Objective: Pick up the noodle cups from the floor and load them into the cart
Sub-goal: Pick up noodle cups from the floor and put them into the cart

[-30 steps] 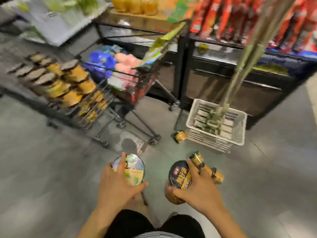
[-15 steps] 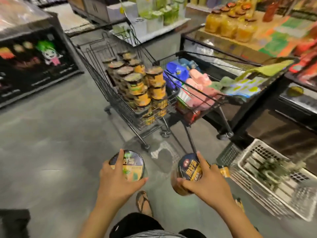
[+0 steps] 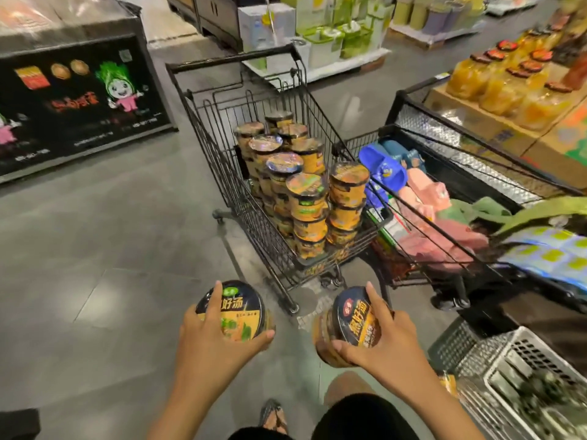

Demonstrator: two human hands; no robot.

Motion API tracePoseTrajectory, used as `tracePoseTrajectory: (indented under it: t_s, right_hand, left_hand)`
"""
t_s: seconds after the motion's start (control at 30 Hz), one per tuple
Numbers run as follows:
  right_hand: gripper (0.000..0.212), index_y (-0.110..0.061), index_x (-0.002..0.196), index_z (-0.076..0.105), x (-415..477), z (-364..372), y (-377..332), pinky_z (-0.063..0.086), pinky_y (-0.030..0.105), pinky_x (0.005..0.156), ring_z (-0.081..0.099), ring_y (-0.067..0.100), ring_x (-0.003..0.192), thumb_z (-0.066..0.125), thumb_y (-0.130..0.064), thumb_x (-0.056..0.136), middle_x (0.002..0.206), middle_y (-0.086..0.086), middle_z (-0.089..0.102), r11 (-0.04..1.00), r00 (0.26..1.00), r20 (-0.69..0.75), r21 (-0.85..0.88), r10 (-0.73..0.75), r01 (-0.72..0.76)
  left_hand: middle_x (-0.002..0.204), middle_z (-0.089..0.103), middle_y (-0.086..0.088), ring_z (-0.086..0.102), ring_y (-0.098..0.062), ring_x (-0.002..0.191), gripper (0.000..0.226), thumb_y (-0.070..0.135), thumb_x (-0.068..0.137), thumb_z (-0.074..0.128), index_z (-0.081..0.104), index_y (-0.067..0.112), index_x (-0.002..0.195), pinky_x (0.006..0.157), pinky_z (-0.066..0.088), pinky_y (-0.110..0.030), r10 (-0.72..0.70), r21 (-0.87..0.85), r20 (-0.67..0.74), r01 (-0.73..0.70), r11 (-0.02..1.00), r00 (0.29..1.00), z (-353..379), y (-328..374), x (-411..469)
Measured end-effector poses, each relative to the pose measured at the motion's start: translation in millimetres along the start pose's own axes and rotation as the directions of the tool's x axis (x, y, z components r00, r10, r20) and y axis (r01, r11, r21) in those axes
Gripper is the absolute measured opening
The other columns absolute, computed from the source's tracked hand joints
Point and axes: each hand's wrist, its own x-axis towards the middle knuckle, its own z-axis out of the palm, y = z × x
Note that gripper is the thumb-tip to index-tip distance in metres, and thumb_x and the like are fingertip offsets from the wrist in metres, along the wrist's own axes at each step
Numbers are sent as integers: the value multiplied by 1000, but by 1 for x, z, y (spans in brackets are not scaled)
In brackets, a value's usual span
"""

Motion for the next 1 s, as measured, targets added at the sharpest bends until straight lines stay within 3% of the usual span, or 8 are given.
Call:
tracePoseTrajectory:
  t_s: [0.13, 0.3, 0.37, 0.43, 0.53, 0.63, 0.83, 1.0]
  right_hand:
    - [120, -57, 144, 3, 68, -22, -35, 33, 34, 105, 35, 21, 119, 55, -88, 41, 105, -6, 35, 993, 993, -42, -15, -114, 114]
    - [123, -45, 149, 21, 195, -64, -90, 32, 40, 112, 39, 27, 128, 56, -92, 41, 129, 11, 44, 954, 949, -104, -69, -296, 290]
    - [122, -37, 150, 24, 254, -85, -119, 27, 30, 111, 37, 27, 129, 57, -88, 45, 130, 14, 44, 933, 927, -127, -126, -353, 338]
    - [116, -35, 152, 22, 312, -107, -151, 26, 27, 102, 37, 28, 125, 67, -80, 55, 122, 17, 44, 917, 923, -92, -182, -375, 354]
    - [104, -32, 152, 25, 401, -135, -190, 26, 29, 102, 35, 31, 125, 75, -63, 66, 118, 17, 43, 912, 925, -60, -203, -376, 357]
    - [98, -27, 147, 35, 490, -151, -223, 29, 30, 95, 36, 34, 123, 73, -67, 66, 117, 18, 46, 883, 914, -5, -260, -407, 391]
    - [98, -23, 149, 32, 644, -145, -285, 30, 38, 100, 37, 37, 120, 61, -75, 71, 122, 23, 49, 787, 888, 115, -423, -445, 449]
    - [90, -16, 142, 41, 720, -112, -324, 31, 38, 99, 42, 37, 117, 61, -71, 75, 117, 23, 54, 719, 844, 190, -452, -501, 528]
  left_hand:
    - [137, 33, -8, 40, -29, 127, 131, 85, 42, 66, 6, 46, 151, 107, 40, -42, 10, -46, -42, -12, 999, 999, -13, 25, 55]
    - [139, 29, -4, 40, -27, 129, 127, 80, 44, 70, 8, 49, 150, 108, 39, -45, 16, -99, -126, -28, 995, 992, -34, 81, 144]
    - [140, 29, -4, 40, -26, 129, 127, 79, 45, 72, 9, 47, 150, 109, 39, -43, 8, -105, -172, -26, 994, 985, -44, 108, 185]
    - [139, 30, -5, 41, -26, 128, 128, 81, 42, 67, 12, 43, 151, 109, 39, -40, -11, -112, -195, -11, 994, 981, -55, 140, 229]
    - [133, 34, -9, 41, -28, 127, 134, 85, 34, 58, 13, 40, 153, 108, 36, -39, -53, -119, -184, 32, 992, 981, -72, 186, 302]
    - [134, 36, -14, 41, -32, 129, 134, 85, 36, 62, 16, 38, 152, 109, 36, -40, -79, -96, -184, 62, 993, 980, -84, 221, 378]
    - [145, 26, -16, 35, -39, 133, 124, 82, 50, 71, 15, 39, 151, 108, 38, -49, -150, -32, -151, 146, 989, 977, -86, 253, 530]
    - [148, 23, -20, 31, -40, 136, 122, 82, 54, 68, 12, 36, 153, 110, 35, -45, -205, 45, -119, 211, 976, 972, -74, 260, 614]
